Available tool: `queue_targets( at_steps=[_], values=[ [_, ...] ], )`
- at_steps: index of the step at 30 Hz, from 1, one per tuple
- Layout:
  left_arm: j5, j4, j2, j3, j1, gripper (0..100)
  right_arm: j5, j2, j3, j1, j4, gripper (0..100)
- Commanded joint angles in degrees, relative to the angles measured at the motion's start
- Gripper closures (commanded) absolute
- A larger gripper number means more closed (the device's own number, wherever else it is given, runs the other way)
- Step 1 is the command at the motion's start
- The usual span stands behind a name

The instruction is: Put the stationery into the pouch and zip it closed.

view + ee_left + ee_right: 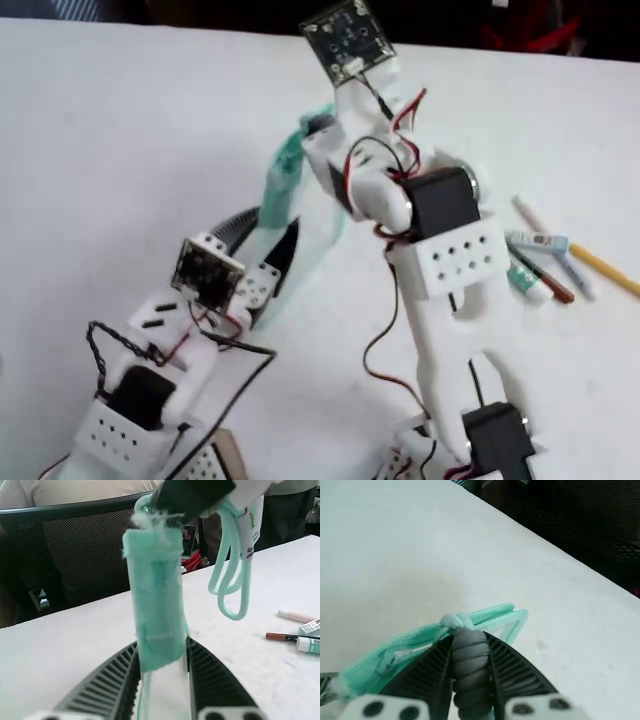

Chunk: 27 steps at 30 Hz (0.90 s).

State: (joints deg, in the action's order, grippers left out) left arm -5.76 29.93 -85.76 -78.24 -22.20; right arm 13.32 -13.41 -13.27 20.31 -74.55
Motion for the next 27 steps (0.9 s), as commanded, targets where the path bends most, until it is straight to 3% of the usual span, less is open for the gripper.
queue_targets(
  at_steps=[1,5,18,27],
  values=[
    [-3.2,0.4,0.3,-0.6,0.5,93,0.5,0.1,-1.8,-5.1,2.7,98.0],
    [-11.7,0.4,0.3,-0.6,0.1,97,0.5,-0.1,-1.8,-5.7,4.3,98.0],
    [-12.1,0.4,0.2,-0.2,0.4,97,0.4,-12.2,-4.6,7.2,-9.6,98.0],
    [-12.0,13.2,-9.1,1.9,0.0,98,0.6,-10.0,-4.5,1.5,-9.8,98.0]
  ],
)
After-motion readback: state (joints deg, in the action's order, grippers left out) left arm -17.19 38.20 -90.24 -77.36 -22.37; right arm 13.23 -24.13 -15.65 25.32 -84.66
